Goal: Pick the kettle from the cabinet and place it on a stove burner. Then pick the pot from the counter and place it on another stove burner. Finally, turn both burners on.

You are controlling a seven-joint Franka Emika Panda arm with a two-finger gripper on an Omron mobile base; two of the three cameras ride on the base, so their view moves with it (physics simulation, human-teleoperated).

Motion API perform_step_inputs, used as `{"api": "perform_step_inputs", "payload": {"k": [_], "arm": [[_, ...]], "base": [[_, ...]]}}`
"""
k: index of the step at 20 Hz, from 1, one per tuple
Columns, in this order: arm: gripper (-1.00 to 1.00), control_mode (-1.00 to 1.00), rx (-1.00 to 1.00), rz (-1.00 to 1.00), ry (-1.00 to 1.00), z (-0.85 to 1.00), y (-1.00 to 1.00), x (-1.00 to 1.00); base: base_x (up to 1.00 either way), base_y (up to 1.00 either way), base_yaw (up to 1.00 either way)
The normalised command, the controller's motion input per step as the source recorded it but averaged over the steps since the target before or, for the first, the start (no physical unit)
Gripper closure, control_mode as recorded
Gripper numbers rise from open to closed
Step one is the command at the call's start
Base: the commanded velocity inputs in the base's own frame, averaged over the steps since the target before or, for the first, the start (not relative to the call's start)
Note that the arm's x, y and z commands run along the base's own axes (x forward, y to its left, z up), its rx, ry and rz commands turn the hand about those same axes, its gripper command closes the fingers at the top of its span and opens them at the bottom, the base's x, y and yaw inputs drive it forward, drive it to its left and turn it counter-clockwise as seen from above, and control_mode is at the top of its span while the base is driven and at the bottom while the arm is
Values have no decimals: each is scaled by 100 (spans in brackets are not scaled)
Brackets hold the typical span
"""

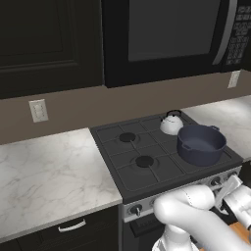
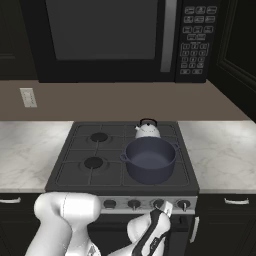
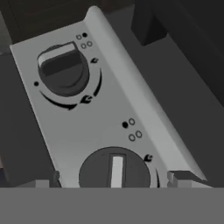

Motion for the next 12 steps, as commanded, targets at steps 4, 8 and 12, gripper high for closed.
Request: {"api": "perform_step_inputs", "payload": {"k": [4,8,12], "arm": [[-100,-100,0,0,0,9,-1,-47],[-100,-100,0,1,0,14,0,-46],[-100,-100,2,1,0,30,-4,-22]], "base": [[0,0,0],[0,0,0],[0,0,0]]}}
